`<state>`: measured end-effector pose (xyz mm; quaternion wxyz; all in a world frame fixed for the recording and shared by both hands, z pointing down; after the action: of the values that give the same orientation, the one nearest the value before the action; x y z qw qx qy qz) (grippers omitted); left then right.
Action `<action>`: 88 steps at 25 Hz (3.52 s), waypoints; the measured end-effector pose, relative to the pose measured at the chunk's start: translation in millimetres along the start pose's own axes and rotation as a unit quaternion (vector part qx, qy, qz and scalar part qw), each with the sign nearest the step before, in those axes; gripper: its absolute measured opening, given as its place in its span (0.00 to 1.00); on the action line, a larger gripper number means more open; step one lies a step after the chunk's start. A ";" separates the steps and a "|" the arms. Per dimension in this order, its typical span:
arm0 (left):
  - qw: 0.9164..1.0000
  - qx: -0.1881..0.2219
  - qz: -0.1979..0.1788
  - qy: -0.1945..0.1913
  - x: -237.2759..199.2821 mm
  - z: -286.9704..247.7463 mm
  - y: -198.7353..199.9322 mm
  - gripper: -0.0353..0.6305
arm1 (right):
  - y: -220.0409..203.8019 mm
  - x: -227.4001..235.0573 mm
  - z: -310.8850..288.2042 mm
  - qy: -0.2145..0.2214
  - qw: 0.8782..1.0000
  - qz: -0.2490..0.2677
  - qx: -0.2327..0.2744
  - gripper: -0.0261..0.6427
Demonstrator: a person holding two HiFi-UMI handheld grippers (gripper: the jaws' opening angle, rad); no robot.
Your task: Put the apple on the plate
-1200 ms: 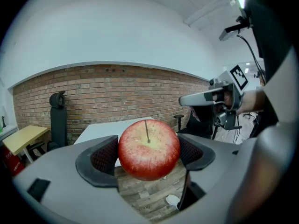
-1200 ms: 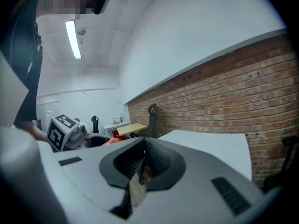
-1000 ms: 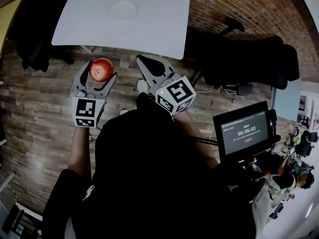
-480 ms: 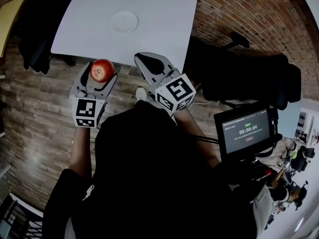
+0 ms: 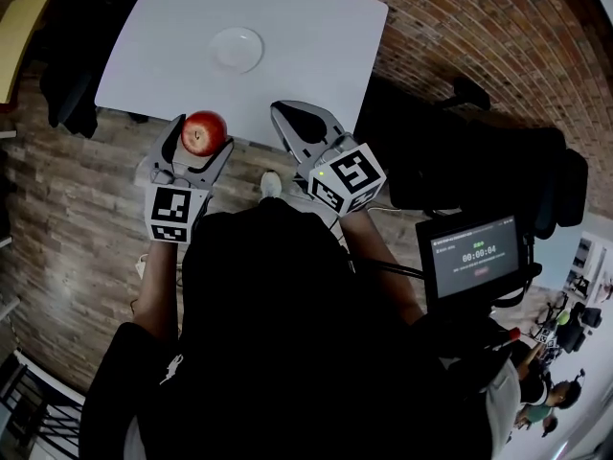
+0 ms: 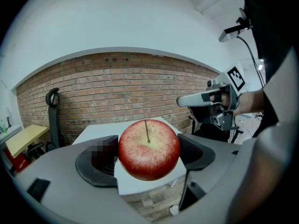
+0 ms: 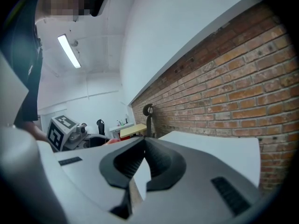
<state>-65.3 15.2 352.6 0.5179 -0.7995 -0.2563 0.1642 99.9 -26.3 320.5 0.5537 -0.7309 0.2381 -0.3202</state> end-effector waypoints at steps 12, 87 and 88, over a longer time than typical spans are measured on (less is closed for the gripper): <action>1.000 -0.024 0.001 0.014 -2.5 -27.9 5.4 0.65 | -5.2 35.3 -11.4 0.016 1.000 -0.019 -0.004 0.04; 0.963 -0.086 -0.115 -0.228 -151.9 -233.7 -60.2 0.65 | -21.5 45.0 -133.6 -0.208 0.974 -0.072 -0.054 0.04; 0.962 -0.086 -0.118 -0.230 -152.9 -235.6 -59.6 0.65 | -21.4 45.2 -133.5 -0.211 0.973 -0.073 -0.054 0.04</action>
<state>-79.8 -229.0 503.0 0.3896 -0.7459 -0.4744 0.2587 32.9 -139.9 374.6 0.5263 -0.8261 0.0791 -0.1852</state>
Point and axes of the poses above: the fingertips, and each gripper's own axes: z backward along the fingers, x to its right, y out of its top, the point moved 5 cm from there along z, backward along the fingers, and after that the axes turned 7 degrees about -y, right-handed, at the moved point
